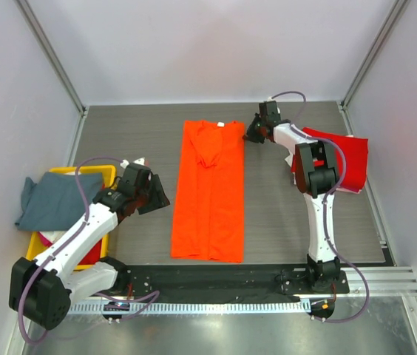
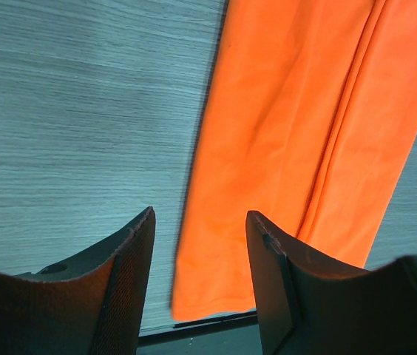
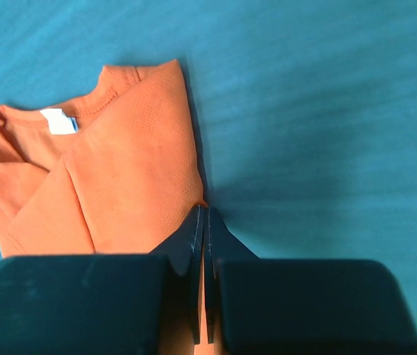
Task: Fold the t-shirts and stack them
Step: Fold the tshirt
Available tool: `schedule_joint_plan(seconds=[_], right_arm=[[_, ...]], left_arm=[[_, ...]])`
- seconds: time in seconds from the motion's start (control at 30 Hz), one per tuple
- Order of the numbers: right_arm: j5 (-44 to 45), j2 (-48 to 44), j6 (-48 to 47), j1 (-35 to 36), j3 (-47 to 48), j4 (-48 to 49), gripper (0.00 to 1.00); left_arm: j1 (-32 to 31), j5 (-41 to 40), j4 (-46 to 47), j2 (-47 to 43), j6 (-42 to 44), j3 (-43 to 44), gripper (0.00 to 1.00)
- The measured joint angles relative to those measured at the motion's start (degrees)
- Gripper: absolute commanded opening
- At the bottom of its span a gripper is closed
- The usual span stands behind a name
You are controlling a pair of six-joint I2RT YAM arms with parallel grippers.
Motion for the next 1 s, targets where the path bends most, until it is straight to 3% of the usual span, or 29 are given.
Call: schedule_joint_plan(seconds=[0.07, 0.1, 0.2, 0.27, 0.43, 0.8, 1.0], right_arm=[[-0.5, 2.4, 0.0, -0.3, 4.1, -1.2, 0.03], [-0.6, 3.5, -0.1, -0.4, 6.1, -1.7, 0.09], [-1.5, 5.3, -0.2, -0.5, 10.1, -4.0, 0.4], [-1.9, 5.3, -0.8, -0.5, 10.8, -4.9, 0.49], [0.2, 0.8, -2.9, 0.8, 5.7, -6.1, 0.51], [2.7, -21.4, -5.6, 9.3, -13.7, -7.7, 0.46], [3.2, -36.3, -4.5, 14.2, -32.6, -7.2, 0.42]], left_arm=[[0.0, 0.1, 0.0, 0.0, 0.0, 0.0, 0.54], [0.0, 0.2, 0.0, 0.0, 0.0, 0.0, 0.53], [-0.8, 0.2, 0.0, 0.0, -0.3, 0.0, 0.52], [-2.2, -0.3, 0.0, 0.0, -1.1, 0.0, 0.52], [-8.9, -3.8, -1.7, 1.3, -3.1, 1.4, 0.5], [-22.6, -10.8, -3.7, 7.8, -6.5, 6.8, 0.55], [-24.3, -11.1, -4.5, 8.3, -7.9, 6.4, 0.57]])
